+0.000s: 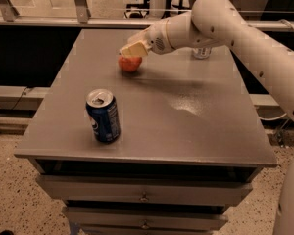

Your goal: Move apple near pepsi can

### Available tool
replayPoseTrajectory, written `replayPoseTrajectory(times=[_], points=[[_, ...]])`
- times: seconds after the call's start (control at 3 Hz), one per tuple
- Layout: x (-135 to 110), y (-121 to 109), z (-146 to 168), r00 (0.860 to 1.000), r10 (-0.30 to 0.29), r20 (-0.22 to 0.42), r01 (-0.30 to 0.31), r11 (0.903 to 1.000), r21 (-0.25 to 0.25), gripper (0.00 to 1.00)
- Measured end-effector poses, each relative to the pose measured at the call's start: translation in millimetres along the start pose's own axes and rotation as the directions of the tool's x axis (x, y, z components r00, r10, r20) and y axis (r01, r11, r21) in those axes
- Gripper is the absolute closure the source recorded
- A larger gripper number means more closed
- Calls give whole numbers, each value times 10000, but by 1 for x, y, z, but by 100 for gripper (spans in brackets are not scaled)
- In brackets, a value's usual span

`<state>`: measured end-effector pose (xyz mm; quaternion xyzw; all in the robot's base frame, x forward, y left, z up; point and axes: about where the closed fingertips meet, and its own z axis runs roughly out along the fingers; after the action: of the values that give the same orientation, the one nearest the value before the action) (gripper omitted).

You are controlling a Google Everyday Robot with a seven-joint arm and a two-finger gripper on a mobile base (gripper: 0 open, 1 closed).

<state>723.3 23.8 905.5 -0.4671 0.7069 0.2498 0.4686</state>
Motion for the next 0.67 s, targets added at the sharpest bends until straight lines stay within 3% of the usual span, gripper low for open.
replayPoseTrajectory(times=[0.33,0.67], points=[[8,-8,-42,9994,-21,-343,42,9981,615,100],[20,-8,-70,9971,77,-761,-7,9959,907,100]])
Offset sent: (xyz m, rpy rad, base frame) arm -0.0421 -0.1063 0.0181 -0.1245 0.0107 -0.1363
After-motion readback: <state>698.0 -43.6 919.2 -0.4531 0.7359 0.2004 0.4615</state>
